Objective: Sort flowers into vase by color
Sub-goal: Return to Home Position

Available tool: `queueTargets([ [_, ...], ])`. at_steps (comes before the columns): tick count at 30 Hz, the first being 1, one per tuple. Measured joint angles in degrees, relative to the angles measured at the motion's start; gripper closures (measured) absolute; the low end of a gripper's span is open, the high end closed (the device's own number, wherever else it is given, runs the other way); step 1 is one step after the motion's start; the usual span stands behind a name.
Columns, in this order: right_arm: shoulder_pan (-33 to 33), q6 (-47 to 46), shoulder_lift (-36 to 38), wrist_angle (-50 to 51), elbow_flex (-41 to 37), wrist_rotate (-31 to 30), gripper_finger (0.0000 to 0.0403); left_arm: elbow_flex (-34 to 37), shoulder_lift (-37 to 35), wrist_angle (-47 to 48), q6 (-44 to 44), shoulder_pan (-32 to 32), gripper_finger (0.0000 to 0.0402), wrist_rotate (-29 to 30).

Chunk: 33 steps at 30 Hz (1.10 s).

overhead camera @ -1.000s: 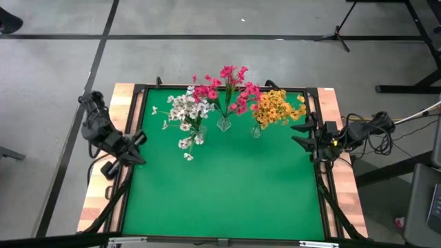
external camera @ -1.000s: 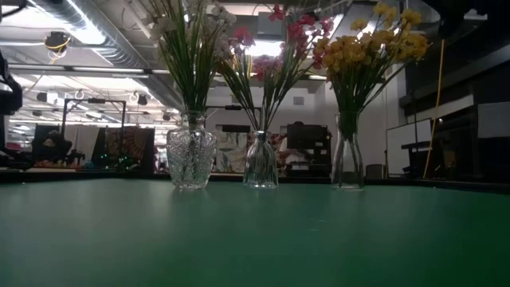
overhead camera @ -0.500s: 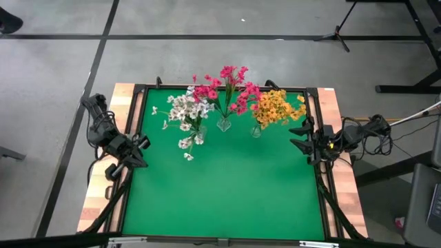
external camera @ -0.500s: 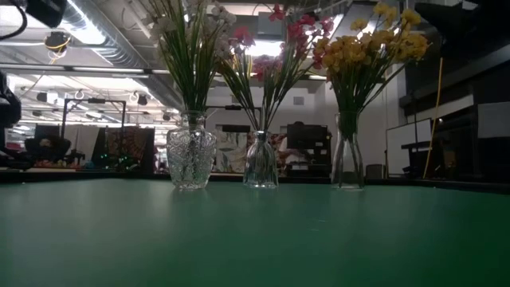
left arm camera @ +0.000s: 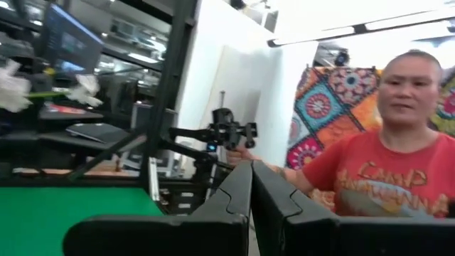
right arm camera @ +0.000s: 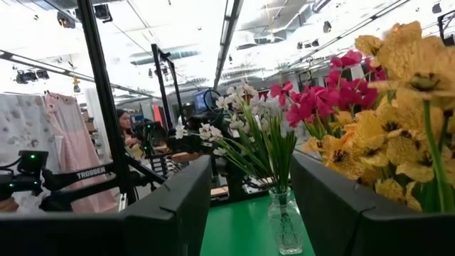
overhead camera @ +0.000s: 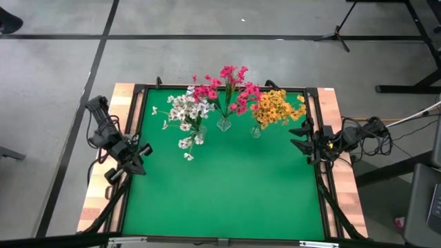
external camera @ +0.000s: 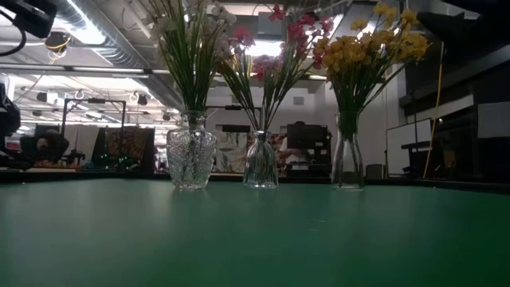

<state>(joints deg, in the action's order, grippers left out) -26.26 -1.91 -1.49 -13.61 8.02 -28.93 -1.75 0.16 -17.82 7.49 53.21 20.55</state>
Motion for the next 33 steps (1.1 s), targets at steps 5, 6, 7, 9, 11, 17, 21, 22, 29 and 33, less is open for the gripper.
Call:
queueTargets([
  [5, 0.0, -1.08, 1.25, -0.02, -2.06, -1.18, 0.021, 1.37, 0.0, 1.29, 0.79, 0.0, 0.0401, -1.61],
  [6, 0.0, -1.54, 1.37, 0.02, -2.59, -1.74, 0.021, 1.37, 0.0, 1.71, 0.89, 0.0, 0.0401, -1.63],
  [7, 0.02, -2.24, 1.35, -0.15, -3.07, -2.39, 0.021, 1.37, 0.0, 1.7, 0.9, 0.0, 0.0401, -1.65],
  [9, 0.02, -2.87, 1.35, -0.48, -4.11, -3.54, 0.021, 1.37, -0.02, 1.96, 0.3, 0.0, 0.0401, -2.56],
  [11, 0.02, -3.21, 1.35, -1.75, -5.4, -3.59, 0.021, 1.37, 0.0, 2.92, -0.31, 0.0, 0.0401, -4.21],
  [17, 0.02, -4.38, 1.22, -0.74, -7.29, -4.21, 0.021, 1.37, -0.02, 5.94, -1.06, 0.0, 0.0401, -5.48],
  [21, 0.02, -3.86, 1.35, 0.74, -7.33, -5.17, 0.021, 1.37, -0.02, 6.95, -2.33, 0.0, 0.0401, -5.21],
  [22, 0.02, -3.57, 1.34, 1.74, -7.35, -5.59, 0.021, 1.37, -0.02, 8.04, -2.44, -0.05, 0.0401, -4.43],
  [29, 0.04, -3.46, 1.33, 7.97, -7.44, -3.03, 0.021, 1.37, -0.02, 12.07, -0.79, -4.01, 0.0401, -2.42],
  [33, 0.02, 0.68, 1.21, 9.27, -7.47, 4.0, 0.021, 1.32, 0.18, 14.7, 1.75, -7.79, 0.0401, -3.36],
])
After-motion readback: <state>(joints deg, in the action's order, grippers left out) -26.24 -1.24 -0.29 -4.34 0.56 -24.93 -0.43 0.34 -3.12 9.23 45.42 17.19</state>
